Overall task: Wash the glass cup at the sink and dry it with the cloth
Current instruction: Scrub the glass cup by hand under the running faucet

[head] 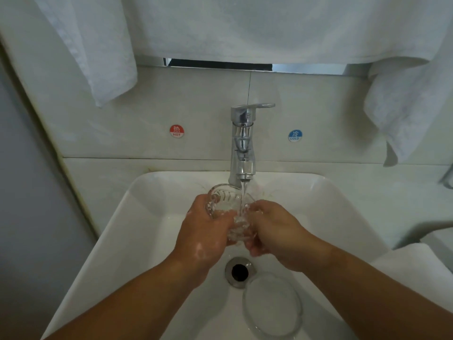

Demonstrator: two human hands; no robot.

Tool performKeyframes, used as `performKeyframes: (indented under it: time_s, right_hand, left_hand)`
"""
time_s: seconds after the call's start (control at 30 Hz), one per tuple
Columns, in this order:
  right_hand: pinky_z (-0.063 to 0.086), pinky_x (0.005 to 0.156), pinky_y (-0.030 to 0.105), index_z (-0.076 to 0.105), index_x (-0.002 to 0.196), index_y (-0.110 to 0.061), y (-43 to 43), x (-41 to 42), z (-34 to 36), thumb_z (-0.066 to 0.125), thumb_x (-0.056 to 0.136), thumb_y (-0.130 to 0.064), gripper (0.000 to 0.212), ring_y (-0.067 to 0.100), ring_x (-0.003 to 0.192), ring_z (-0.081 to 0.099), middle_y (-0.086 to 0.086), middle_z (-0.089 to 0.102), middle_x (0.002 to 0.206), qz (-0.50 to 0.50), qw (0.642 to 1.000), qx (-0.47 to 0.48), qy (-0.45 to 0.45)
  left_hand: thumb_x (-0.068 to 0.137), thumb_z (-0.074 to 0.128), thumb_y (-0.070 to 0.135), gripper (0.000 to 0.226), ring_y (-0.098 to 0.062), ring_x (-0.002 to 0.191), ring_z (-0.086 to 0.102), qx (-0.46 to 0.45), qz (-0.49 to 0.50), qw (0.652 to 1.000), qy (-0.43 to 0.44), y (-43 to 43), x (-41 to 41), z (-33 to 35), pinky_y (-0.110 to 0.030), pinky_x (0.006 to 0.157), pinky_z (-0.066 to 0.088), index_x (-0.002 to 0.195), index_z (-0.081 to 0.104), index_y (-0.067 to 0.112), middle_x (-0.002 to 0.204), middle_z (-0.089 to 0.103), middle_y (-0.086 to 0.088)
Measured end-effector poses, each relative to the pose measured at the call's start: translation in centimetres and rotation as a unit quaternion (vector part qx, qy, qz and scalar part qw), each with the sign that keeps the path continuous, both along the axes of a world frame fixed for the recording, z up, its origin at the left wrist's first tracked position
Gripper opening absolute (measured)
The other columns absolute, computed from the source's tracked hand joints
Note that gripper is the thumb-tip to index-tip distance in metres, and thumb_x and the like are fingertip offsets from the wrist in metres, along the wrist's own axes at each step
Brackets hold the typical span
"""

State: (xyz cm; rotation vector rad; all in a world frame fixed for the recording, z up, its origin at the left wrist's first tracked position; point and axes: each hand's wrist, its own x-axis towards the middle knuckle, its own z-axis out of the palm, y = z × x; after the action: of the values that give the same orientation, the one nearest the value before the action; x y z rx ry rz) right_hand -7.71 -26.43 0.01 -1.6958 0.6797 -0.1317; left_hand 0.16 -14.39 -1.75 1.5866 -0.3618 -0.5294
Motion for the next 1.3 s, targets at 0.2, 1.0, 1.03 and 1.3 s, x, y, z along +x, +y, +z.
performKeyframes:
  time_s: [0.2, 1.0, 1.03, 1.3]
  right_hand:
    - [0.040, 0.040, 0.025, 0.060, 0.072, -0.014, -1.0, 0.2, -0.6, 0.055, 0.101, -0.035, 0.036, 0.013, 0.035, 0.050, 0.005, 0.059, 0.054, 0.018, 0.982, -0.185, 0.034]
    - [0.050, 0.050, 0.027, 0.070, 0.086, -0.007, -0.7, -0.9, 0.2, 0.061, 0.096, -0.011, 0.015, 0.018, 0.052, 0.058, 0.010, 0.065, 0.063, 0.060, 0.993, 0.090, 0.046]
    - [0.048, 0.049, 0.026, 0.071, 0.085, -0.007, -0.9, -1.0, -0.1, 0.063, 0.095, -0.014, 0.015, 0.017, 0.050, 0.057, 0.009, 0.065, 0.062, 0.074, 0.994, 0.054, 0.066]
    - [0.058, 0.055, 0.031, 0.071, 0.092, -0.004, -3.1, -0.5, -0.4, 0.073, 0.090, -0.009, 0.006, 0.024, 0.054, 0.068, 0.013, 0.070, 0.072, 0.073, 0.993, -0.093, 0.013]
  left_hand:
    - [0.089, 0.074, 0.010, 0.038, -0.023, 0.094, 0.078, 0.039, -0.062, 0.997, 0.017, 0.1, 0.2, 0.6, -0.047, 0.081, 0.066, 0.120, 0.063, 0.028, 0.108, 0.077, -0.002]
    - [0.091, 0.066, -0.001, 0.032, -0.030, 0.089, 0.080, 0.027, -0.097, 0.991, 0.093, 0.7, 0.3, 0.9, -0.049, 0.081, 0.066, 0.116, 0.068, 0.019, 0.102, 0.081, -0.009]
    - [0.091, 0.065, -0.002, 0.032, -0.031, 0.089, 0.080, 0.043, -0.114, 0.988, 0.091, 0.8, 0.4, 1.0, -0.047, 0.079, 0.066, 0.115, 0.069, 0.019, 0.100, 0.081, -0.010]
    - [0.098, 0.051, -0.007, 0.043, -0.029, 0.084, 0.077, 0.148, -0.154, 0.969, -0.127, 2.0, 2.2, 1.2, -0.047, 0.070, 0.067, 0.124, 0.062, 0.026, 0.101, 0.073, -0.007]
